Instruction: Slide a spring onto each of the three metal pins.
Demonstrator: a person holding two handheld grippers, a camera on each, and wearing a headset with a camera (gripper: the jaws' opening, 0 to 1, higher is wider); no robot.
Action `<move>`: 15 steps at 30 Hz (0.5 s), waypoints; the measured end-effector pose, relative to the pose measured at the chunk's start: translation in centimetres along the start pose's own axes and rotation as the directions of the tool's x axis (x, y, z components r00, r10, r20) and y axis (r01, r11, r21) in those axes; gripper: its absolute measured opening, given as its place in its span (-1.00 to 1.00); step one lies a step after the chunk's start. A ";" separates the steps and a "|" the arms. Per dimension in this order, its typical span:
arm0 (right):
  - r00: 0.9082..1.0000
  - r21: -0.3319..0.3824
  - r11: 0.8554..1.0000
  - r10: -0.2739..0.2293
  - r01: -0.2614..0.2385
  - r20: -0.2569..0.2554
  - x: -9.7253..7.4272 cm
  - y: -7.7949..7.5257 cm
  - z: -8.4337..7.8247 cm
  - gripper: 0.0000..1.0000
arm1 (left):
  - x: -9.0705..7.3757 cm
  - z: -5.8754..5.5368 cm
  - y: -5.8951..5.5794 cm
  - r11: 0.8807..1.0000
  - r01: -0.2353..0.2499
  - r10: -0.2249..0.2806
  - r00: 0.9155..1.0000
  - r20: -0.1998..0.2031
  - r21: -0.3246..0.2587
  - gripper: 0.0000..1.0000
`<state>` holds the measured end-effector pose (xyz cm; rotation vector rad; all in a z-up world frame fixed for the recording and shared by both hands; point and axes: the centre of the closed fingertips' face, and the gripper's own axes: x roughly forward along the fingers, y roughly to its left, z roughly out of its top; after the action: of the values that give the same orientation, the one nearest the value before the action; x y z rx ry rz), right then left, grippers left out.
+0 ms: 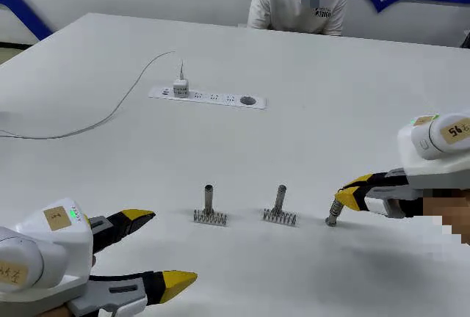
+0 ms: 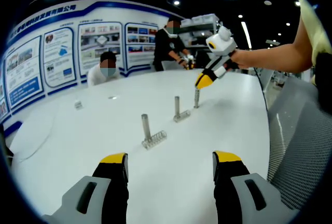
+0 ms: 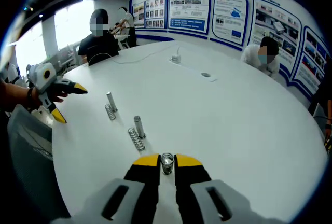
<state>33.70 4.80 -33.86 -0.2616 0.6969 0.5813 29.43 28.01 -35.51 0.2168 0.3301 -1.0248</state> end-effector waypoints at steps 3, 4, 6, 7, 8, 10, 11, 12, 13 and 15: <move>1.000 0.002 1.000 0.002 -0.002 -0.003 0.2 0.0 -0.1 -0.76 | 0.0 0.0 0.0 1.000 -0.001 0.001 1.000 0.000 -0.002 0.34; 1.000 0.002 1.000 0.003 -0.003 -0.004 0.2 0.0 -0.2 -0.76 | 0.0 0.0 0.0 1.000 -0.001 0.001 1.000 -0.001 -0.002 0.34; 1.000 0.002 1.000 0.004 -0.004 -0.006 0.3 0.0 -0.3 -0.76 | 0.0 0.0 0.0 1.000 -0.001 0.001 1.000 -0.001 -0.002 0.35; 1.000 0.002 1.000 0.004 -0.004 -0.007 0.4 0.0 -0.3 -0.76 | 0.0 0.0 0.0 1.000 -0.002 0.002 1.000 -0.001 -0.003 0.35; 1.000 0.001 1.000 0.004 -0.004 -0.009 0.4 0.0 -0.4 -0.76 | 0.0 0.0 0.0 1.000 -0.002 0.002 1.000 0.000 -0.003 0.35; 1.000 0.000 1.000 0.004 -0.004 -0.011 0.5 0.0 -0.4 -0.76 | 0.0 -0.1 0.0 1.000 -0.002 0.002 1.000 -0.001 -0.002 0.35; 1.000 0.000 1.000 0.005 -0.005 -0.011 0.5 0.0 -0.4 -0.76 | 0.0 -0.1 0.0 1.000 -0.002 0.002 1.000 -0.001 -0.002 0.35; 1.000 0.001 1.000 0.005 -0.005 -0.012 0.6 0.0 -0.5 -0.76 | 0.0 -0.1 -0.1 1.000 -0.002 0.002 1.000 -0.001 -0.003 0.35; 1.000 0.002 1.000 0.006 -0.006 -0.012 0.6 0.0 -0.5 -0.76 | 0.0 -0.1 0.0 1.000 -0.003 0.003 1.000 -0.001 -0.003 0.35; 1.000 0.003 1.000 0.006 -0.006 -0.014 0.7 -0.1 -0.6 -0.76 | -0.1 -0.1 0.0 1.000 -0.003 0.003 1.000 -0.002 -0.004 0.35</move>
<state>33.87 4.79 -34.76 -0.2608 0.7121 0.5846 29.35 28.06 -35.60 0.2147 0.3333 -1.0209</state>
